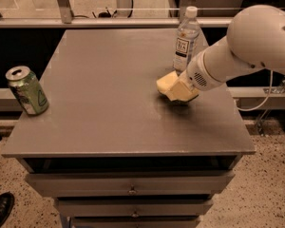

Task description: Move sponge near blue plastic bottle

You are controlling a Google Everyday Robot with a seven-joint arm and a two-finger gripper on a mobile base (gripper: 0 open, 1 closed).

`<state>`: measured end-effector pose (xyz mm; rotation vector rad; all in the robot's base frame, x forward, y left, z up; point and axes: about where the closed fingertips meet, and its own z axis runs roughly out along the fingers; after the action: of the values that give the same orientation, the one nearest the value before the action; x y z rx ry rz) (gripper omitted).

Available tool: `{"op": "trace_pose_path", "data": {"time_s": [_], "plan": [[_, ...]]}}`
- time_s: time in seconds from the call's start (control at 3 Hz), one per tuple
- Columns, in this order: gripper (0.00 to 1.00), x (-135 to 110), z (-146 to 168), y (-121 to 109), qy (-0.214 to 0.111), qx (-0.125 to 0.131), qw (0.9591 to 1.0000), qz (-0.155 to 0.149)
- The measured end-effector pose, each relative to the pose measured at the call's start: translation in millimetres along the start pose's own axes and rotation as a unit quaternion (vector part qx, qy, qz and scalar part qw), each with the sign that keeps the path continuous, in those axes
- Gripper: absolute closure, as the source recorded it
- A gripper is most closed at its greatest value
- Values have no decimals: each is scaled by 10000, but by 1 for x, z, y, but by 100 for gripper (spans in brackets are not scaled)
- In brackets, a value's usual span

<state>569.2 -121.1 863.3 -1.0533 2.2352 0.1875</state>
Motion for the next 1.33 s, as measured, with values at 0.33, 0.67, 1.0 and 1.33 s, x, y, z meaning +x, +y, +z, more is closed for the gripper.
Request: {"op": "trace_pose_path", "data": {"time_s": [0.33,0.67,1.0,1.33], "plan": [[100,10,-2,-35,-58,437,9989,189],[100,21,-12,-52,-42,733,9967,341],[86,23,-9,-64,-67,817,9960,365],[63,17,-2,-78,-137,859,9957,332]]}}
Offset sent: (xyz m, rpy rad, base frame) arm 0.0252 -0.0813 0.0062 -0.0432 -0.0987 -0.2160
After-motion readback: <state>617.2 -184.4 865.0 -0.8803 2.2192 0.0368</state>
